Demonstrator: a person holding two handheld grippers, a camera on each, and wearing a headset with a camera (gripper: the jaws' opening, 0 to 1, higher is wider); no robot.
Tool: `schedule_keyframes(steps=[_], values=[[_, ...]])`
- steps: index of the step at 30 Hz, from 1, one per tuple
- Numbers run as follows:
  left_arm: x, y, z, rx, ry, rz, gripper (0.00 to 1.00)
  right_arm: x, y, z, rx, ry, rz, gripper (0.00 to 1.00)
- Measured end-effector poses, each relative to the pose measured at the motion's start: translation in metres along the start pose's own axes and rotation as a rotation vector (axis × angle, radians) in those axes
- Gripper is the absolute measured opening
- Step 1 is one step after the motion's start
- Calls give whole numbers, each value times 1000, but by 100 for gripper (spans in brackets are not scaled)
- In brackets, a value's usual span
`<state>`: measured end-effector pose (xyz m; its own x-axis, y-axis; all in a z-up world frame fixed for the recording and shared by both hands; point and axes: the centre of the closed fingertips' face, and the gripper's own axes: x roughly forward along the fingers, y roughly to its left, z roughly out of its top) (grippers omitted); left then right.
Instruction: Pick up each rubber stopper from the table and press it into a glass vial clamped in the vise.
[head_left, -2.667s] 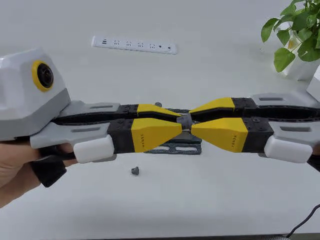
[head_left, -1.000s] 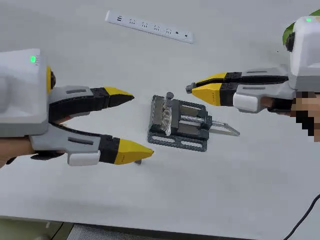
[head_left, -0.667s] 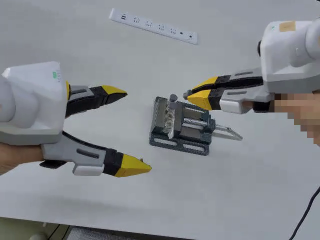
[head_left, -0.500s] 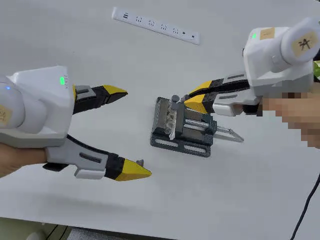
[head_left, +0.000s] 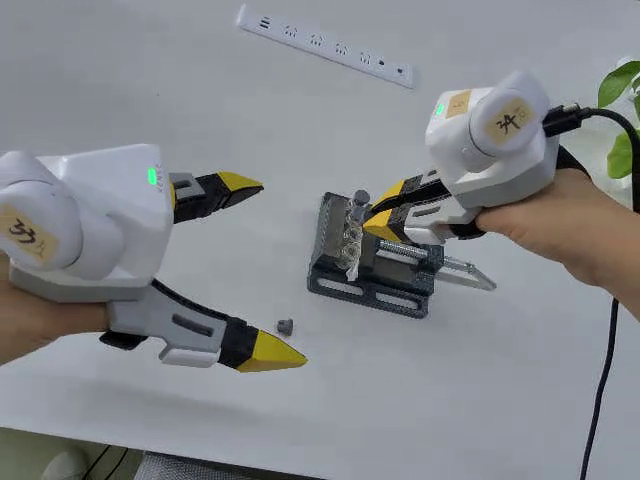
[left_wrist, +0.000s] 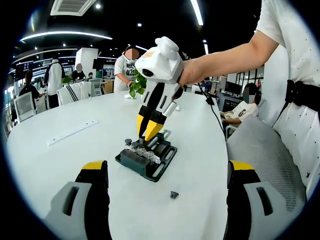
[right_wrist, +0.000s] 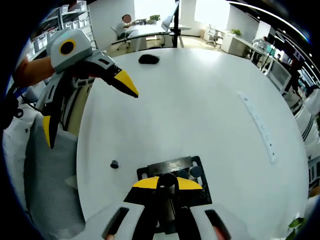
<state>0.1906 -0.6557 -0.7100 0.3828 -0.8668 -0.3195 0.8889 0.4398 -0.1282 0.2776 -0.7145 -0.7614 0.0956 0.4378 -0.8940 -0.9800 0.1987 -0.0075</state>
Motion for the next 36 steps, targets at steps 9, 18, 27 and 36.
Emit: schedule_keyframes(steps=[9, 18, 27, 36], values=[[0, 1, -5, 5, 6, 0, 99, 10, -2, -6, 1, 47, 5, 6], [0, 0, -5, -4, -5, -8, 99, 15, 0, -8, 4, 80, 18, 6], [1, -2, -6, -8, -9, -16, 99, 16, 0, -8, -4, 101, 18, 6], [1, -1, -6, -13, -15, -17, 99, 17, -1, -8, -17, 124, 24, 6]])
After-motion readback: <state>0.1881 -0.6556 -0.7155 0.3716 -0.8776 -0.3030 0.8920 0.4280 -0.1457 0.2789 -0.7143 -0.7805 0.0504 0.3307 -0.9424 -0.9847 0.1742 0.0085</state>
